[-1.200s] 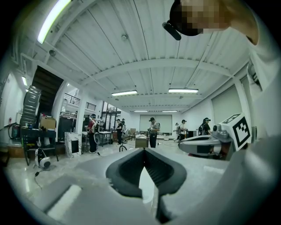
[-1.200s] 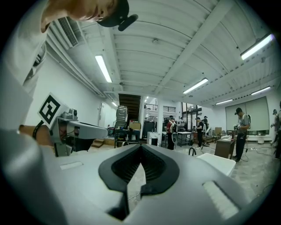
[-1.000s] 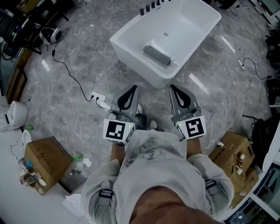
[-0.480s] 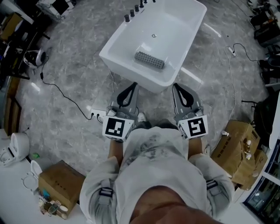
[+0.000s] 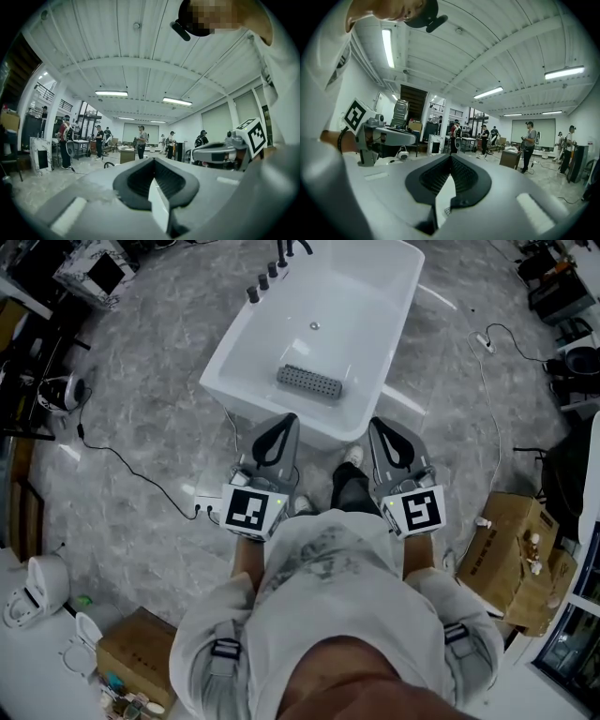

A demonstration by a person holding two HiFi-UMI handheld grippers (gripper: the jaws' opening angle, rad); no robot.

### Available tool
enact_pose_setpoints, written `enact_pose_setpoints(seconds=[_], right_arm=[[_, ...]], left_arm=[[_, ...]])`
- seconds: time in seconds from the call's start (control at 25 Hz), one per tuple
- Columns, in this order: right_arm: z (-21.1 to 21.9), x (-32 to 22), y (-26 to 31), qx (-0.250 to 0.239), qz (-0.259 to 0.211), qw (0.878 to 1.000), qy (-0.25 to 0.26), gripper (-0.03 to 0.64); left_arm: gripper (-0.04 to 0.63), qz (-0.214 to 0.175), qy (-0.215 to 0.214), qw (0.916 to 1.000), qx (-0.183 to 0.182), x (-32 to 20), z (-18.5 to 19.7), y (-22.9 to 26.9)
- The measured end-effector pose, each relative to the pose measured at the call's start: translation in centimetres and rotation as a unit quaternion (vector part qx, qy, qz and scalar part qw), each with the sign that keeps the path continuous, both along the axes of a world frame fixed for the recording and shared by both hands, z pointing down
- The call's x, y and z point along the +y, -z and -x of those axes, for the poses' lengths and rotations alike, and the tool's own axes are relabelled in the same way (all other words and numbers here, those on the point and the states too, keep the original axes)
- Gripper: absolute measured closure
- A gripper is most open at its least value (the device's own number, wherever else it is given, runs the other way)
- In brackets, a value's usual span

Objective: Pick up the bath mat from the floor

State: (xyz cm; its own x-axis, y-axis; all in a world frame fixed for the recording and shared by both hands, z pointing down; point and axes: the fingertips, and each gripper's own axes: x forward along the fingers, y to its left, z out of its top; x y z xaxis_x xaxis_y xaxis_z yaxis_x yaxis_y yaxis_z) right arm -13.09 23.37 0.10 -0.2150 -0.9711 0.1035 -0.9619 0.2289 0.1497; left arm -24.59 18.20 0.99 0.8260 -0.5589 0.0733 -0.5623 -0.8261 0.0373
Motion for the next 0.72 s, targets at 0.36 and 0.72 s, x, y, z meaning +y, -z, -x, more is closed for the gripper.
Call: enact_pose_setpoints(seconds=[0.36, 0.72], right_arm=[[-5.8, -8.3, -1.3, -0.022, 0.004, 0.999, 0.038, 0.615], [-15.0, -15.7, -2.3, -0.032, 0.025, 0.997, 0.060, 0.615]], left_arm=[[0.592, -0.002, 0.027, 0.9996, -0.002, -6.8, -5.7, -0.9], [0.592, 0.008, 0.035, 0.9993, 0.004, -13.6, -15.1, -0.8]])
